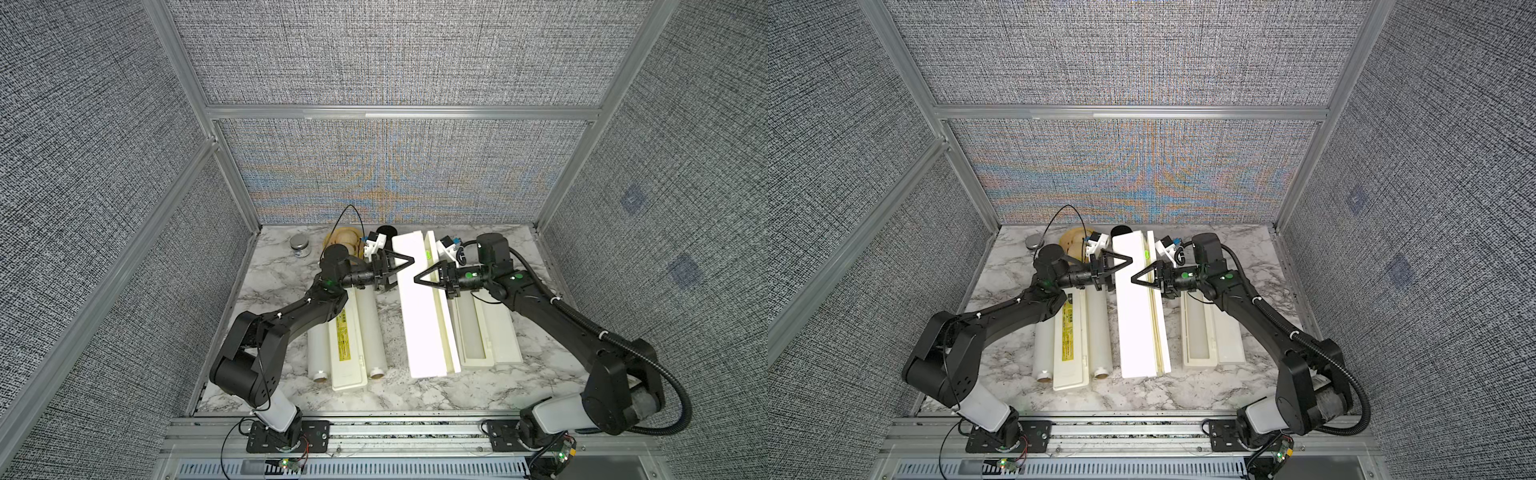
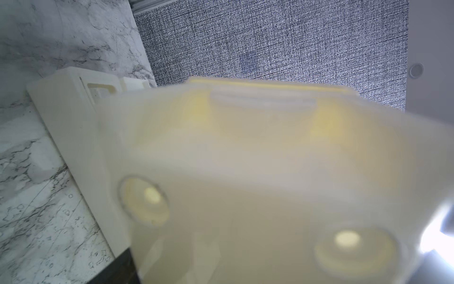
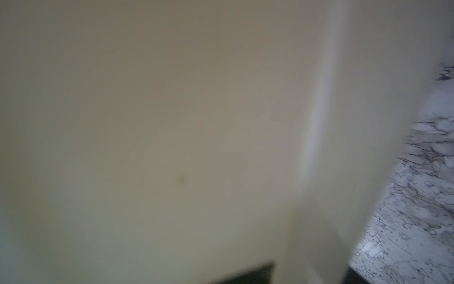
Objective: Put plastic wrap rolls into dispensers
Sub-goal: Open the lid of the plastic wrap cutting box.
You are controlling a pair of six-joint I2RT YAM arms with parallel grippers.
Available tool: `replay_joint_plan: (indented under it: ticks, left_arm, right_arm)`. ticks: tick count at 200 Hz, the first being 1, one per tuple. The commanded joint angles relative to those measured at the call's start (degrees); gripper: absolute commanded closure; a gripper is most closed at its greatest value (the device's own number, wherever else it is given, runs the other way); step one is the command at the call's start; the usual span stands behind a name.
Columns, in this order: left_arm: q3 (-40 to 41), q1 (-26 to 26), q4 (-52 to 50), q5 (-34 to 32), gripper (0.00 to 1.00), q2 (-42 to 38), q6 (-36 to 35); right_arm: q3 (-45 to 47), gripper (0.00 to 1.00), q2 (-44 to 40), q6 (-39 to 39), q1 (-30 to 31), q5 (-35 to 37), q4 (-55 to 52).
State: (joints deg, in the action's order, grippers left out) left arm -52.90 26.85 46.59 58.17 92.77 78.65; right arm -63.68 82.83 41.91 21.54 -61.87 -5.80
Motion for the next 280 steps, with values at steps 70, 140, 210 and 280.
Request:
replay_joint_plan:
  ticks: [70,140,210,280]
  left_arm:
    - [-2.7,-0.6,-2.9,-0.8,0.0,0.7,-2.4]
    - [-6.2,-2.4,-6.1,0.2,0.08,2.0,-3.6]
    - [-4.8,-0.9,-5.6,0.6,0.22,1.7,-3.5]
    - [-2.4,-0.9,-1.2,-0.2,0.25,2.0,-0.9]
  right_arm:
    - [0.1,0.2,0.5,-0.2,0.8,-2.6,2.4]
    - [1.0,0.2,0.3,-0.3,1.1,-2.6,2.4]
    - [-1.9,0.19,2.4,-1.4,2.4,-1.7,0.4]
    - [-3.6,0.01,0.8,-5.2,2.4,2.1,-6.1]
